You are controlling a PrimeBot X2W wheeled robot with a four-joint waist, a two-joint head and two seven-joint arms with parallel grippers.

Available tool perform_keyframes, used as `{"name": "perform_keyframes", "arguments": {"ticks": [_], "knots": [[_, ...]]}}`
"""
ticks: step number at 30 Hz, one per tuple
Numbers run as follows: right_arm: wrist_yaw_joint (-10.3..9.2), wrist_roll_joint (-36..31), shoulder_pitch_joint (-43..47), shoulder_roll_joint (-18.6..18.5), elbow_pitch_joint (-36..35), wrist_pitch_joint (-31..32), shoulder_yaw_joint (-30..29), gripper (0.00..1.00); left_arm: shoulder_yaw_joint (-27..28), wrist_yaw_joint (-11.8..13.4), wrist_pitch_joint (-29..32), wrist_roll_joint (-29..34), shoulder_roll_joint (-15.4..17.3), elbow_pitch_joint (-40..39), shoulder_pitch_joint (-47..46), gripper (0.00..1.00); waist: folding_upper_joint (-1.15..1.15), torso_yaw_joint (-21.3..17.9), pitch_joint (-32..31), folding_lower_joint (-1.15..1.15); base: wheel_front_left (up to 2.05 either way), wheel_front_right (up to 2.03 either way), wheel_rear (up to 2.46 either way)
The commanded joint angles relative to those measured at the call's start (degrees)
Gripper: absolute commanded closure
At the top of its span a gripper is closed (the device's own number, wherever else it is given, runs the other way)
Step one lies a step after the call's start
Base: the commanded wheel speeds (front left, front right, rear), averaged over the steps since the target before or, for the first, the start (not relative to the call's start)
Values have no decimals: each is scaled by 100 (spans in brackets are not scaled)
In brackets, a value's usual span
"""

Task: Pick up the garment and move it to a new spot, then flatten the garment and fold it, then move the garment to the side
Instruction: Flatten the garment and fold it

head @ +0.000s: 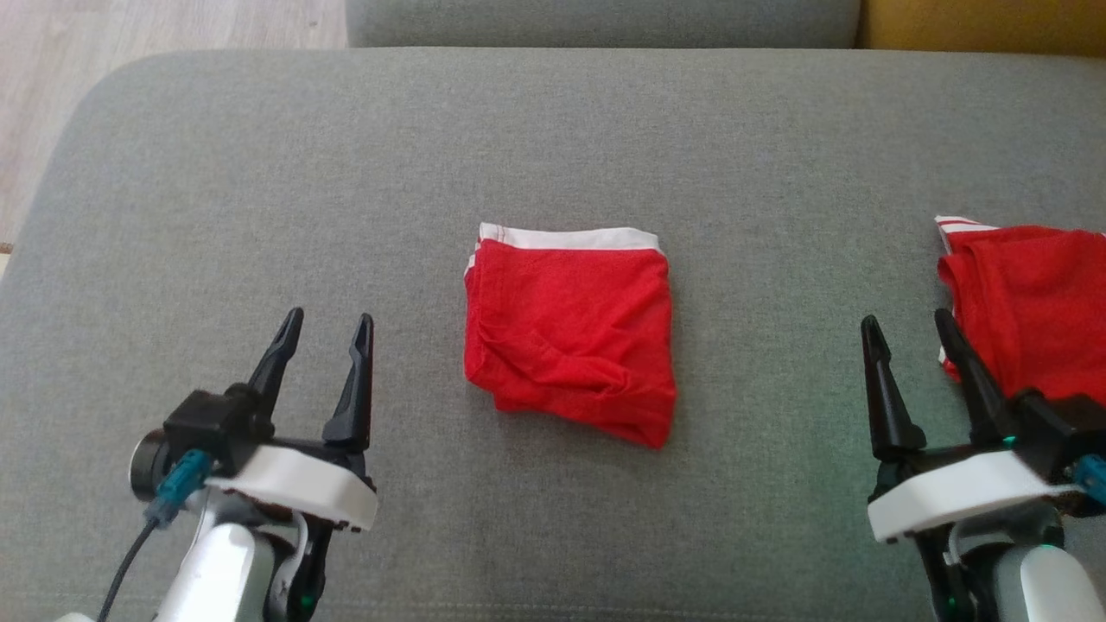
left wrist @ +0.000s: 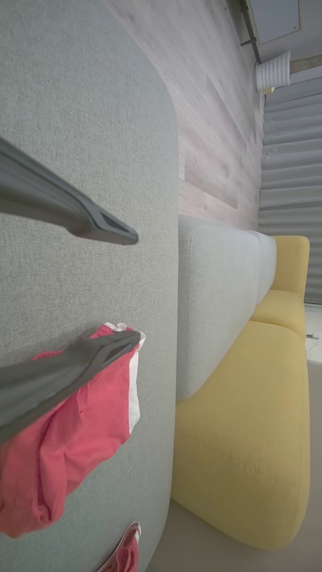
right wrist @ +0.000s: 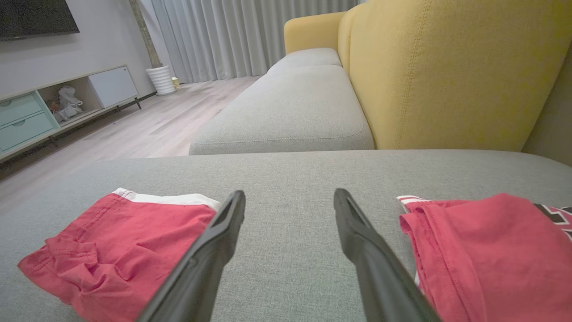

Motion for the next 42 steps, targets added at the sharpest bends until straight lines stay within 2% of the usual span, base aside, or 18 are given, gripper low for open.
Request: {"name": "perform_keyframes", "arguments": {"ticks": [1, 10, 11, 12, 19, 24, 29, 32, 42], "knots": [[37, 18, -86, -21, -234, 11, 114, 0, 192, 46, -11, 44, 145, -205, -100, 0, 0, -1, 0, 0, 0, 0, 0], [37, -49, -225, -21, -179, 119, 218, 0, 152, 58, -7, 5, 149, -241, -163, 0, 0, 68, 88, 0, 0, 0, 0], [37, -37, -289, -21, -110, 150, 296, 24, 146, 53, -10, 0, 147, -243, -184, 0, 0, 88, 112, 0, 0, 0, 0], [37, -57, -363, -21, -14, 186, 374, 100, 135, 44, -14, -4, 143, -241, -209, 0, 0, 119, 141, 0, 0, 0, 0], [37, 104, -1172, -21, 1119, 167, 1500, 100, 13, -38, -78, -35, 28, -147, -440, 0, 0, 461, 354, 0, 0, 0, 0], [37, 402, -1844, -21, 2093, 43, 2428, 100, -52, -99, -144, -60, -64, -34, -587, 0, 0, 701, 513, 0, 0, 0, 0], [37, 828, -2333, -21, 2923, -62, 3078, 100, -73, -132, -198, -70, -117, 84, -680, 0, 0, 859, 593, 0, 0, 0, 0], [37, 1082, -2522, -21, 3227, -130, 3411, 100, -65, -148, -222, -77, -129, 148, -714, 0, 0, 916, 613, 0, 0, 0, 0], [37, 1605, -2784, -21, 3578, -343, 4424, 100, -28, -136, -258, -71, -131, 225, -688, 0, 0, 887, 544, 0, 0, 0, 0]]}}
